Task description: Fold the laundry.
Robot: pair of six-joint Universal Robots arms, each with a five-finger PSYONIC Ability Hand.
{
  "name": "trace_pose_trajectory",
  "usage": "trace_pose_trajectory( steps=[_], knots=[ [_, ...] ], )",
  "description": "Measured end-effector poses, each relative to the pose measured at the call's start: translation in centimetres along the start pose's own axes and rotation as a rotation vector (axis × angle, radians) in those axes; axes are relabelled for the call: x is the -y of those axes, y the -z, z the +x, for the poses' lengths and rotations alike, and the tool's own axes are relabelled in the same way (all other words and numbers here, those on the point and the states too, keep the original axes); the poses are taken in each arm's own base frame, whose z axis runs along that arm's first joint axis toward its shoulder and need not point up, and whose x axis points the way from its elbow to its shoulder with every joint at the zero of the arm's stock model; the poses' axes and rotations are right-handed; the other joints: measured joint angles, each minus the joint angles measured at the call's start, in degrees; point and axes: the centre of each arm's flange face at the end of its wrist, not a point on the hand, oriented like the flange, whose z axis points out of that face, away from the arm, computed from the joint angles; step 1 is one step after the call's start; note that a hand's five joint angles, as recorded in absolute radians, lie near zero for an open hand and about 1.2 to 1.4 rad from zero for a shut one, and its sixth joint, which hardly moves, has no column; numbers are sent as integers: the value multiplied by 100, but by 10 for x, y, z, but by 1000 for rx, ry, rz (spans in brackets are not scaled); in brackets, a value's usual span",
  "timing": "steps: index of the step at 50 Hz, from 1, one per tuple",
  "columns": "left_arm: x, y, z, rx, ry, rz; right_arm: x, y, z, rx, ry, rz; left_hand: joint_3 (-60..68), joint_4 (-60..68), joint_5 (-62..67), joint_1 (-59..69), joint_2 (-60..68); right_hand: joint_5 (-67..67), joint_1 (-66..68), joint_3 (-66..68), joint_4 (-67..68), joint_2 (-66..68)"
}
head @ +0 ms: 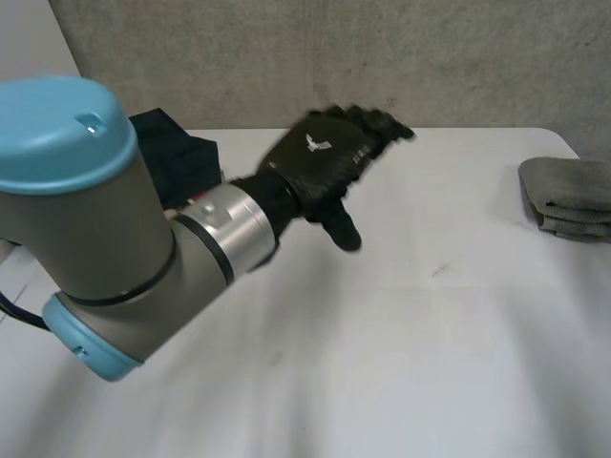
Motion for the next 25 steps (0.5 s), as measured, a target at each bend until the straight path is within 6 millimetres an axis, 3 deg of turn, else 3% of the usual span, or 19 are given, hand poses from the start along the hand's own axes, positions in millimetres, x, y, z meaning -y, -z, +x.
trace_pose_trajectory(
  steps=[4, 5, 9, 13, 17, 22, 25],
  knots=[
    [8, 0, -15, 84, -14, 25, 21, 23, -22, 109, -1, 74, 0, 0, 0, 0, 0, 0, 0, 0, 0, 0],
    [15, 1, -33, 174, -28, 48, 34, 44, -42, 202, -3, 125, 0, 0, 0, 0, 0, 0, 0, 0, 0, 0],
    [20, 3, -73, 336, -67, 72, 51, 84, -70, 358, 14, 187, 0, 0, 0, 0, 0, 0, 0, 0, 0, -1],
    [12, 8, -131, 507, -156, 51, 60, 126, -86, 482, 62, 223, 0, 0, 0, 0, 0, 0, 0, 0, 0, -1],
    [-19, 15, -202, 667, -310, -48, 60, 166, -97, 570, 126, 229, 0, 0, 0, 0, 0, 0, 0, 0, 0, -1],
    [-68, 21, -265, 754, -447, -173, 51, 190, -106, 620, 157, 197, 0, 0, 0, 0, 0, 0, 0, 0, 0, -1],
    [-76, 21, -273, 758, -457, -189, 50, 191, -107, 623, 158, 193, 0, 0, 0, 0, 0, 0, 0, 0, 0, -1]
  ],
)
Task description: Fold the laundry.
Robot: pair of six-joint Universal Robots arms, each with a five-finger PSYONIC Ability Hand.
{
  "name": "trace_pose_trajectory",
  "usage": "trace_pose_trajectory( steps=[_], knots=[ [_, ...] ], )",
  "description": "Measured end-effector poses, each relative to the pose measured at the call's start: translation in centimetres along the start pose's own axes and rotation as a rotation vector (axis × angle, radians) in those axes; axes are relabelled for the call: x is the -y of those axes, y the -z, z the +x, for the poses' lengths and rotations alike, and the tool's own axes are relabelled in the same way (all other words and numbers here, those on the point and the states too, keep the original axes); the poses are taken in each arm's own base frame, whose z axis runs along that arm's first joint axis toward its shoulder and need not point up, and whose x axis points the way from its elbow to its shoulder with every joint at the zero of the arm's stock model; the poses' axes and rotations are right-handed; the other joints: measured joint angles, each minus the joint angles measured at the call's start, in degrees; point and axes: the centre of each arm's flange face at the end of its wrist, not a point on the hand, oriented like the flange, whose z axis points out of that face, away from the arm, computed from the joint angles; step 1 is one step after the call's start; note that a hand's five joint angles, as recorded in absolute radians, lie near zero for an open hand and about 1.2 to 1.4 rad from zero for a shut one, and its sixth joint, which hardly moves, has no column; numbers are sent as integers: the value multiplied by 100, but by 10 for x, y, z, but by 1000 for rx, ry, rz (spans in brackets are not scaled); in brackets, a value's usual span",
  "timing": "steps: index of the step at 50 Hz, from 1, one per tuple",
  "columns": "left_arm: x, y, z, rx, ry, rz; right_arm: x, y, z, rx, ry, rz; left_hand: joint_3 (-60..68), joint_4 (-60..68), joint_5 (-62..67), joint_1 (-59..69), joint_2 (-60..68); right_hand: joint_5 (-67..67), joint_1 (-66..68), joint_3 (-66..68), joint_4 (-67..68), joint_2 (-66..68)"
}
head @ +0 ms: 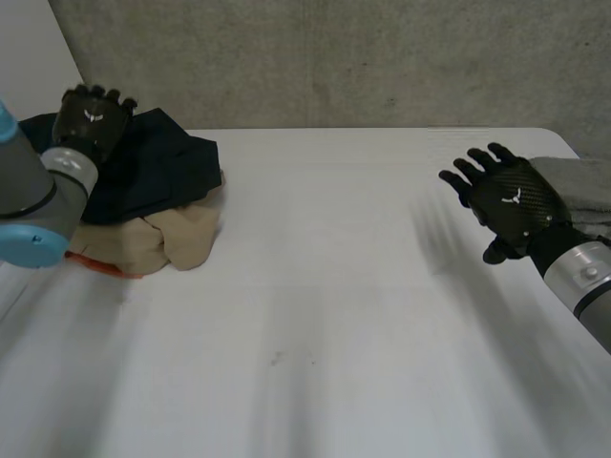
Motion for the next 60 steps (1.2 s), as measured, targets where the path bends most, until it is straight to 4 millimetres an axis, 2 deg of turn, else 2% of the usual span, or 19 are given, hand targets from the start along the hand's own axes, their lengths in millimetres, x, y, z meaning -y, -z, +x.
trace_pose_trajectory(
  steps=[1, 5, 8, 9, 10, 13, 19, 22, 24, 27, 29, 34, 36, 40, 43, 47, 54, 58, 60],
  knots=[
    [-32, -15, -1, -11, -30, -33, -4, 4, -6, 16, -12, -28, 0, 0, 0, 0, 0, 0, 0, 0, 0, 0],
    [-61, -26, 6, -59, -28, -57, -8, 5, -7, 22, -27, -52, 611, 686, 599, 725, 640, 0, 0, 0, 0, 0],
    [-70, -30, 12, -89, -19, -60, -10, 5, -6, 22, -34, -62, 3379, 3481, 3198, 3852, 3463, 0, 0, 0, 0, 0],
    [-70, -31, 13, -92, -17, -59, -10, 5, -6, 22, -34, -63, 3379, 3481, 3198, 3852, 3463, 0, 0, 0, 0, 0],
    [-68, -31, 17, -100, -14, -50, -11, 5, -6, 21, -36, -65, 4945, 5132, 4750, 5023, 5112, 0, 0, 0, 0, 0],
    [-48, -30, 24, -102, -3, -10, -11, 5, -5, 18, -38, -67, 5420, 5703, 5133, 5093, 5643, 0, 0, 0, 0, 0],
    [35, -7, 30, -73, 73, 164, -9, 5, -2, 5, -40, -66, 5423, 5723, 5133, 5093, 5650, 0, 0, 0, 0, 0],
    [66, 9, 37, -85, 124, 238, -9, 5, -1, -6, -39, -69, 5424, 5723, 5133, 5093, 5659, 0, 0, 0, 0, 0],
    [106, 36, 54, -137, 211, 327, -7, 5, 3, -33, -39, -77, 5458, 5725, 5133, 5093, 5668, 0, 0, 0, 0, 0],
    [132, 62, 76, -214, 291, 380, -5, 6, 8, -65, -42, -85, 5509, 5728, 5133, 5093, 5677, 0, 0, 0, 0, 0],
    [150, 86, 103, -305, 361, 404, -3, 7, 13, -96, -51, -92, 5520, 5746, 5133, 5093, 5687, 0, 0, 0, 0, 0],
    [158, 122, 162, -482, 449, 386, 0, 7, 22, -149, -83, -96, 5546, 5752, 5133, 5087, 5683, 0, 0, 0, 0, 0],
    [153, 131, 187, -541, 463, 361, -1, 6, 27, -170, -100, -99, 3628, 3720, 3470, 3327, 3549, 0, 0, 0, 0, 0],
    [136, 139, 223, -614, 459, 301, -4, 6, 37, -209, -135, -108, 513, 590, 434, 128, 503, 0, 0, 0, 0, 0],
    [126, 143, 238, -645, 446, 258, -8, 7, 45, -233, -158, -114, 108, 98, 22, 2, 104, 0, 0, 0, 0, 0],
    [129, 147, 232, -648, 438, 243, -11, 8, 51, -247, -182, -126, 108, 92, 22, 2, 103, 0, 0, 0, 0, 0],
    [146, 150, 184, -577, 431, 266, -11, 12, 48, -204, -229, -185, 108, 92, 22, 2, 103, 0, 0, 0, 0, 0],
    [137, 151, 148, -510, 385, 234, -6, 19, 35, -122, -287, -270, 108, 92, 22, 2, 102, 0, 0, 0, 0, 0],
    [122, 154, 135, -486, 336, 181, 1, 24, 23, -54, -322, -320, 108, 92, 22, 2, 103, 0, 0, 0, 0, 0]
  ],
)
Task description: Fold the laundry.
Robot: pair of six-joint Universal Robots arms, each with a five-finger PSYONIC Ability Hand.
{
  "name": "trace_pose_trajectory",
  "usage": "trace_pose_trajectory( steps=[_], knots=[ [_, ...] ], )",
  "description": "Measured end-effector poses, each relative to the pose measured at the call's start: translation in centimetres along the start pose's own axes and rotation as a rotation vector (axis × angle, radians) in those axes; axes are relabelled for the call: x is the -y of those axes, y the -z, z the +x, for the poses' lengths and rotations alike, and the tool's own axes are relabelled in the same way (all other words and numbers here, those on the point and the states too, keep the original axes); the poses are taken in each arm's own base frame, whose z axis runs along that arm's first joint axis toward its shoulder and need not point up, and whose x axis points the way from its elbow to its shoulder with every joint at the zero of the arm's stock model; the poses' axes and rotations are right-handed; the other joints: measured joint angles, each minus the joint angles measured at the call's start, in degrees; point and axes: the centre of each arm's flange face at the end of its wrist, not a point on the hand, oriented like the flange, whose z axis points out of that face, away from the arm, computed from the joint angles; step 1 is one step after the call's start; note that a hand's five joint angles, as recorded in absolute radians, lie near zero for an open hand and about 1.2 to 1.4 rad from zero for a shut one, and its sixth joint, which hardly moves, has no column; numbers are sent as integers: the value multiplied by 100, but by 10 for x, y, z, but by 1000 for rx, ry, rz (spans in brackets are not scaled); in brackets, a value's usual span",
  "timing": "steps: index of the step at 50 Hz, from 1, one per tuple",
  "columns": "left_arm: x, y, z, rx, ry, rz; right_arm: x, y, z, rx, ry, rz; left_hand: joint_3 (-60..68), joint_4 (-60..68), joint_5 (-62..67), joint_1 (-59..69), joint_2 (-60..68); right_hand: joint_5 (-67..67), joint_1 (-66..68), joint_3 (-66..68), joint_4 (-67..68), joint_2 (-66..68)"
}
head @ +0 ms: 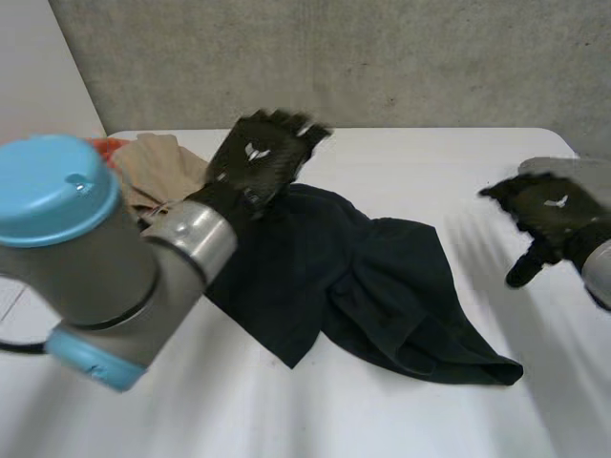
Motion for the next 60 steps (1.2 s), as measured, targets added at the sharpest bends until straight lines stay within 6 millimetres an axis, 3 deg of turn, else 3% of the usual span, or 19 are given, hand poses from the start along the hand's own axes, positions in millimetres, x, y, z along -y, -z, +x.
trace_pose_trajectory(
  steps=[10, 15, 22, 28, 37, 43, 50, 54, 55, 57, 60],
  knots=[
    [-67, 37, -29, 45, -155, -295, 12, 21, -50, 174, 15, -36, 0, 0, 0, 0, 0, 0, 0, 0, 0, 0],
    [-79, 40, -34, 62, -135, -329, 16, 14, -61, 188, 43, 22, 0, 0, 0, 6, 0, 0, 0, 0, 0, 0],
    [-73, 39, -25, 80, 7, -305, 22, -22, -57, 160, 48, 51, 0, 10, 0, 19, 0, 0, 0, 0, 0, 0],
    [-65, 42, -8, 83, 118, -287, 25, -44, -48, 156, 64, 18, 0, 10, 0, 18, 1, 0, 0, 0, 0, 0],
    [-51, 49, 53, -31, 127, -228, 19, -79, -34, 231, 280, 61, 0, 11, 0, 18, 7, 0, 0, 0, 0, 0],
    [-50, 53, 99, -147, 109, -202, 0, -96, -41, 369, 356, 129, 0, 11, 0, 19, 7, 0, 0, 0, 0, 0],
    [-65, 52, 141, -250, 68, -214, -22, -104, -59, 489, 293, 130, 17, 23, 27, 39, 22, 0, 0, 1, 1, 0],
    [-76, 45, 150, -268, 9, -218, -31, -106, -69, 521, 232, 106, 1259, 1267, 1217, 1571, 1320, 923, 895, 954, 931, 931],
    [-80, 41, 152, -268, -17, -216, -33, -107, -72, 529, 211, 99, 2558, 2667, 2582, 3167, 2629, 1812, 1871, 1855, 1830, 1959],
    [-83, 36, 153, -257, -53, -209, -34, -108, -75, 534, 187, 93, 4061, 4177, 4056, 4771, 4259, 3320, 3217, 3480, 3434, 3536],
    [-84, 26, 149, -208, -105, -191, -31, -112, -75, 518, 160, 101, 5420, 5551, 5242, 5556, 5516, 5085, 4848, 5345, 5323, 5429]
  ],
)
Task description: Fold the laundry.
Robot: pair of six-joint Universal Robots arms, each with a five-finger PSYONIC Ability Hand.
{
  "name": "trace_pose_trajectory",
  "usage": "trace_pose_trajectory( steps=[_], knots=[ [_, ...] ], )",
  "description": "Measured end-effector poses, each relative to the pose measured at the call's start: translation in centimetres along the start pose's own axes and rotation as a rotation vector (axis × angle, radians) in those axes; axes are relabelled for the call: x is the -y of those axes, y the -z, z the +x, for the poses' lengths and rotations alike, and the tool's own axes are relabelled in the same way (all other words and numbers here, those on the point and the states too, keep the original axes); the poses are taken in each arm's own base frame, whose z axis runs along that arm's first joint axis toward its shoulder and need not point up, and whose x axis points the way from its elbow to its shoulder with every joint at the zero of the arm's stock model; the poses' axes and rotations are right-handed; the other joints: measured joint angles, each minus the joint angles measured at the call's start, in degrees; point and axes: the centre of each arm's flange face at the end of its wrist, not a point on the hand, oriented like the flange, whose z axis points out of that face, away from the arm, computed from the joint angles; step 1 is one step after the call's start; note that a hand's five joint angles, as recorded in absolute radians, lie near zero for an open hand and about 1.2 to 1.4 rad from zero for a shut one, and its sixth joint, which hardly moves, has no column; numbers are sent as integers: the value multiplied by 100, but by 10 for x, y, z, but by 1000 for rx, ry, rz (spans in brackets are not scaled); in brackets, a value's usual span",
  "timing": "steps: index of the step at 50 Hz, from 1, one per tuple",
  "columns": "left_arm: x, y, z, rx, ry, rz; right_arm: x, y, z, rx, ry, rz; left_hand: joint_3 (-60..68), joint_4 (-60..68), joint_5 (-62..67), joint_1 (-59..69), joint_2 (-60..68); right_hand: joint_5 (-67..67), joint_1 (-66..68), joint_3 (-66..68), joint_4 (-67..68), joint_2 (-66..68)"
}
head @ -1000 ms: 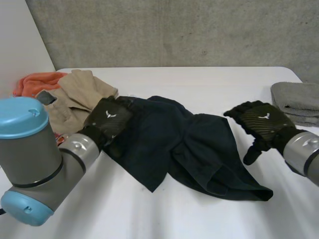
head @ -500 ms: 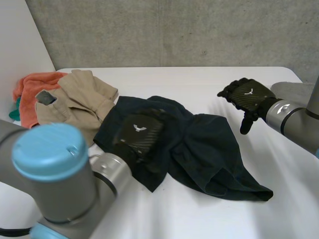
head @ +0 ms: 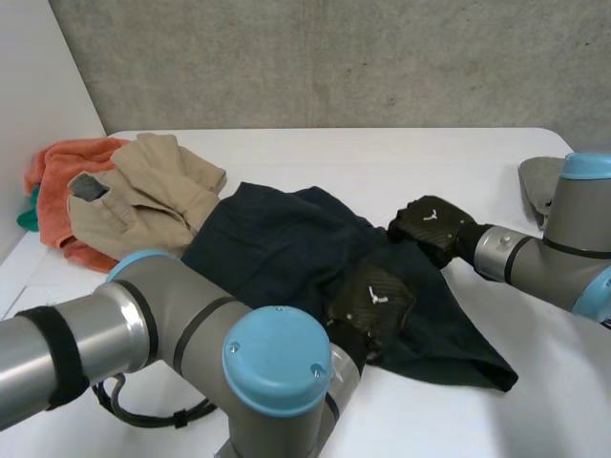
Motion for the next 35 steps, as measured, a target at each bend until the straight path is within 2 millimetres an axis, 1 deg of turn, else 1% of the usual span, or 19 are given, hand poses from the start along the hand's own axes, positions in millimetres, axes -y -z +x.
trace_pose_trajectory(
  steps=[2, 4, 6, 7, 10, 11, 12, 15, 16, 18, 20, 23, 25, 26, 27, 28, 30, 33, 35],
  knots=[
    [3, -3, -6, 44, -15, 9, 4, 0, 5, -24, -6, 12, 71, 65, 0, 0, 53, 134, 22, 135, 228, 77],
    [13, -3, -19, 110, -19, 30, 11, 3, 16, -71, -13, 26, 75, 80, 0, 0, 56, 137, 22, 141, 252, 77],
    [24, -1, -33, 168, -15, 53, 21, 10, 31, -134, -19, 41, 76, 80, 0, 0, 56, 135, 22, 141, 258, 77],
    [34, 2, -46, 215, -8, 73, 28, 16, 40, -170, -19, 50, 75, 80, 0, 0, 56, 136, 22, 141, 265, 77],
    [53, 13, -73, 298, 8, 112, 57, 43, 67, -301, -8, 80, 76, 81, 0, 0, 57, 136, 22, 141, 275, 77],
    [56, 16, -78, 312, 10, 118, 62, 48, 70, -319, -5, 84, 76, 81, 0, 0, 56, 148, 22, 141, 275, 77],
    [64, 22, -91, 347, 17, 135, 73, 58, 75, -355, 2, 92, 77, 81, 0, 0, 57, 209, 22, 141, 276, 77],
    [72, 30, -111, 397, 27, 153, 91, 77, 77, -397, 12, 99, 79, 81, 0, 0, 57, 270, 22, 150, 291, 77],
    [74, 34, -122, 425, 32, 157, 98, 85, 74, -406, 13, 98, 79, 81, 0, 0, 61, 293, 22, 192, 305, 77],
    [74, 37, -136, 460, 40, 155, 107, 97, 65, -404, 6, 89, 79, 81, 0, 0, 66, 300, 22, 235, 325, 77],
    [72, 37, -149, 489, 46, 150, 111, 103, 57, -394, -5, 75, 79, 81, 0, 0, 67, 299, 22, 236, 337, 77],
    [64, 34, -168, 524, 55, 132, 112, 109, 36, -348, -40, 36, 79, 82, 0, 0, 67, 301, 17, 236, 347, 77],
    [54, 29, -177, 528, 61, 113, 110, 106, 21, -311, -58, 13, 79, 82, 35, 0, 67, 328, 22, 236, 350, 77],
    [46, 24, -183, 526, 65, 99, 109, 103, 12, -289, -66, -2, 80, 82, 69, 0, 67, 359, 22, 236, 351, 77],
    [44, 23, -184, 524, 66, 96, 108, 102, 9, -282, -68, -7, 80, 82, 69, 0, 67, 357, 22, 236, 351, 77],
    [38, 19, -187, 518, 70, 84, 107, 100, 5, -273, -71, -14, 80, 82, 69, 0, 67, 357, 22, 236, 352, 77],
    [20, 7, -192, 490, 80, 54, 96, 86, -12, -248, -77, -64, 97, 82, 84, 0, 75, 357, 22, 236, 352, 77],
    [0, -7, -194, 451, 91, 22, 81, 69, -22, -252, -67, -126, -4, -27, -2, -117, -32, 357, 22, 236, 352, 77],
    [-10, -14, -193, 434, 93, 6, 71, 60, -24, -267, -52, -161, -1249, -1301, -1096, -1381, -1310, 357, 22, 236, 352, 77]
  ],
)
